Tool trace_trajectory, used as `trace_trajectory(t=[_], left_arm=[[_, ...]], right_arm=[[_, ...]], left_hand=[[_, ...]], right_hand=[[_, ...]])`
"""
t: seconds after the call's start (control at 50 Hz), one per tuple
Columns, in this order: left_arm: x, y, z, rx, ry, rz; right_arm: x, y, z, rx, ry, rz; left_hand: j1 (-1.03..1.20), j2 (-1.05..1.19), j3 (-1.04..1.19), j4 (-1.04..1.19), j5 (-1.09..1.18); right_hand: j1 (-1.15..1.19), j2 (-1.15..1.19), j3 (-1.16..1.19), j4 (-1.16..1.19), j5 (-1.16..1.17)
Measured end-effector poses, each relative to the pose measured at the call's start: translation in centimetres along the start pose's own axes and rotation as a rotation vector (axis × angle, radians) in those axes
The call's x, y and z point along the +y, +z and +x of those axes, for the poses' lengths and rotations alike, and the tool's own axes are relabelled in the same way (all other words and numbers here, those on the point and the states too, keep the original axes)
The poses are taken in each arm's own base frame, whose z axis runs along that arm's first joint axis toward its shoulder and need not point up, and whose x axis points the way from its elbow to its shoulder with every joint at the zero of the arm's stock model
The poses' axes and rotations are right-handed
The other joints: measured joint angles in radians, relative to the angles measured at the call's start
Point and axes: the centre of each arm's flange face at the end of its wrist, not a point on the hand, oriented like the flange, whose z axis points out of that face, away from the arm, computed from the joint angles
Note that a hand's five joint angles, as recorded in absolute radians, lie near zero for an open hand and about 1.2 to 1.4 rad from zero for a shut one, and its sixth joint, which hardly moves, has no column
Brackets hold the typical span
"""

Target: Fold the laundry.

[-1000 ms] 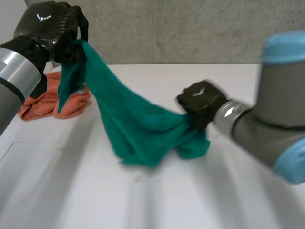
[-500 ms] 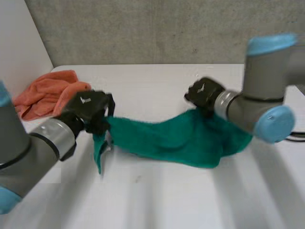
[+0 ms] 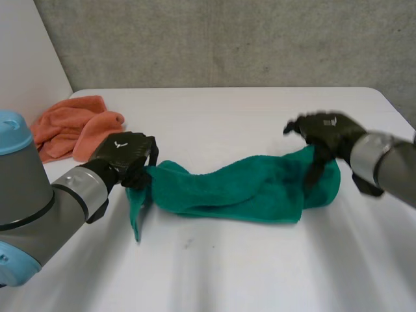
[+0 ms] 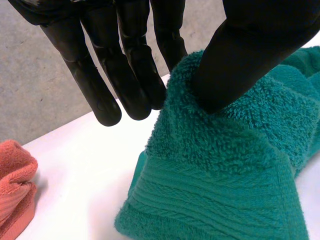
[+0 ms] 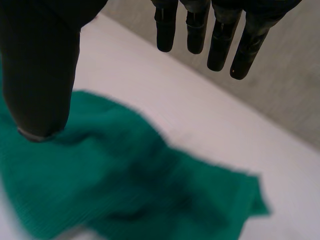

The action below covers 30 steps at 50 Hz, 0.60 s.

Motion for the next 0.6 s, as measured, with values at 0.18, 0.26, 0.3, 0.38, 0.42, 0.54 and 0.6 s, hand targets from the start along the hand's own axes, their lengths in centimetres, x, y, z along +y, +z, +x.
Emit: trace_trajectory(t=[0.18,0.26,0.3,0.38,0.42,0.54,0.6], left_arm=[[0.1,-0.3,0.2,0.006,0.001,-0.001],[0.1,-0.2,0.2,0.004,0.0,0.0],[0.1,-0.2,0.1,0.002,0.0,0.0],[0.1,-0.2,0.0,-0.001,-0.001,0.0],[0.1,-0.2,-0.1,-0.002,-0.001,0.0],[0.1,-0.1,-0.1,-0.003,-0.001,0.002],[0.0,-0.1,-0.1,-0.004,-0.001,0.002]], right_arm=[[7.0,-0.5,-1.9,-0.072,0.047,-0.085],[8.2,0.0,-2.3,-0.069,0.038,-0.072],[9.3,0.8,-2.5,-0.064,0.033,-0.068],[10.4,2.1,-2.5,-0.056,0.027,-0.066],[10.7,2.5,-2.4,-0.051,0.022,-0.06],[10.9,3.9,-2.4,-0.033,-0.024,-0.032],[10.6,4.3,-2.3,-0.021,-0.048,-0.017]], left_hand=[[0.0,0.0,0.0,0.0,0.0],[0.0,0.0,0.0,0.0,0.0],[0.0,0.0,0.0,0.0,0.0],[0.0,0.0,0.0,0.0,0.0],[0.0,0.0,0.0,0.0,0.0],[0.0,0.0,0.0,0.0,0.0],[0.0,0.0,0.0,0.0,0.0]], right_hand=[[0.055,0.046,0.057,0.059,0.046],[0.087,0.073,0.092,0.091,0.077],[0.13,0.126,0.142,0.141,0.122],[0.191,0.134,0.215,0.215,0.19],[0.213,0.134,0.238,0.239,0.211],[0.355,0.134,0.406,0.395,0.363],[0.627,0.134,0.716,0.721,0.693]])
